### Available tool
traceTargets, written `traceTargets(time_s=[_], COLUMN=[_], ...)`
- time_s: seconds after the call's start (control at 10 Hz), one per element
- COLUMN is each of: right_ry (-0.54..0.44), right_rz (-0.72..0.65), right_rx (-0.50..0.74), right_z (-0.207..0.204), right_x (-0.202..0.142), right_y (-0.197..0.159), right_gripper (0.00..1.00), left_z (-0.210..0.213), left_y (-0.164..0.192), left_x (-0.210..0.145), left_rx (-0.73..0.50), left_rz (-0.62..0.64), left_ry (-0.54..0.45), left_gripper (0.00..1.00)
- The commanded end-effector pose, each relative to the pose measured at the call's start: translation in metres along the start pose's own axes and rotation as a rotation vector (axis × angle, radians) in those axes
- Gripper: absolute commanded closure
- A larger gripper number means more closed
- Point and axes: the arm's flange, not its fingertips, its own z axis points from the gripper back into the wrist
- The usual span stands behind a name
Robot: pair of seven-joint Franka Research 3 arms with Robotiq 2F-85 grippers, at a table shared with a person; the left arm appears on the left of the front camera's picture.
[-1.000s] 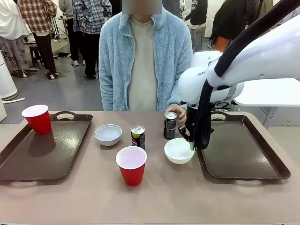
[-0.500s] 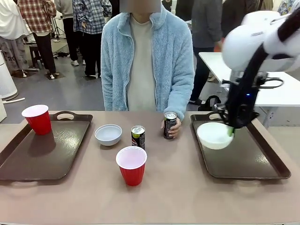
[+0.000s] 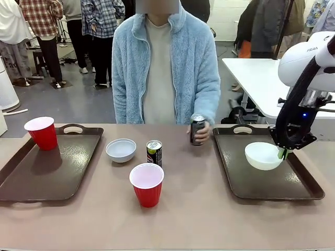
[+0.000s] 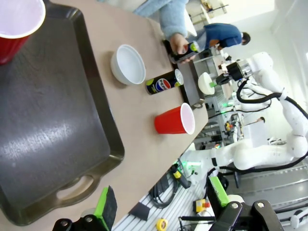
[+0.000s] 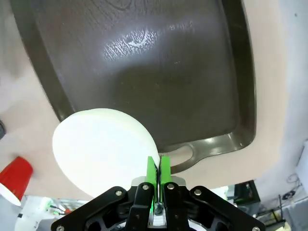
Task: Prepare tableware on both trays.
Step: Pick up a Picnic Bowl from the table and place it on a Handle tray.
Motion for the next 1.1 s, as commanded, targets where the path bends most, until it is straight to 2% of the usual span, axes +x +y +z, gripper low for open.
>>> traceTargets(time_s=[0.0, 0.1, 0.2, 0.3, 0.4, 0.9, 1.0], right_ry=[0.017, 0.102, 0.258, 0.259, 0.238, 0.247, 0.225], right_rz=[0.012, -0.014, 0.031, 0.112, 0.121, 0.09, 0.064], right_rx=[0.029, -0.004, -0.048, -0.079, -0.08, -0.065, -0.075], right_z=[-0.007, -0.005, 0.002, 0.008, 0.009, -0.002, -0.003], right_x=[-0.008, -0.029, -0.071, -0.111, -0.134, -0.121, -0.115], right_y=[0.005, 0.003, 0.0, -0.005, -0.011, -0.013, -0.013], right_gripper=[1.0, 1.0, 1.0, 1.0, 1.0, 1.0, 1.0], left_z=[0.002, 0.002, 0.002, 0.002, 0.002, 0.002, 0.002], left_y=[0.0, 0.0, 0.0, 0.0, 0.0, 0.0, 0.0], left_x=[-0.001, -0.001, -0.001, -0.001, -0.001, -0.001, -0.001], left_rx=[-0.014, -0.014, -0.014, -0.014, -0.014, -0.014, -0.014], left_rz=[-0.007, -0.007, -0.007, -0.007, -0.007, -0.007, -0.007], left_ry=[-0.011, -0.011, -0.011, -0.011, -0.011, -0.011, -0.011], left_gripper=[0.0, 0.0, 0.0, 0.0, 0.0, 0.0, 0.0])
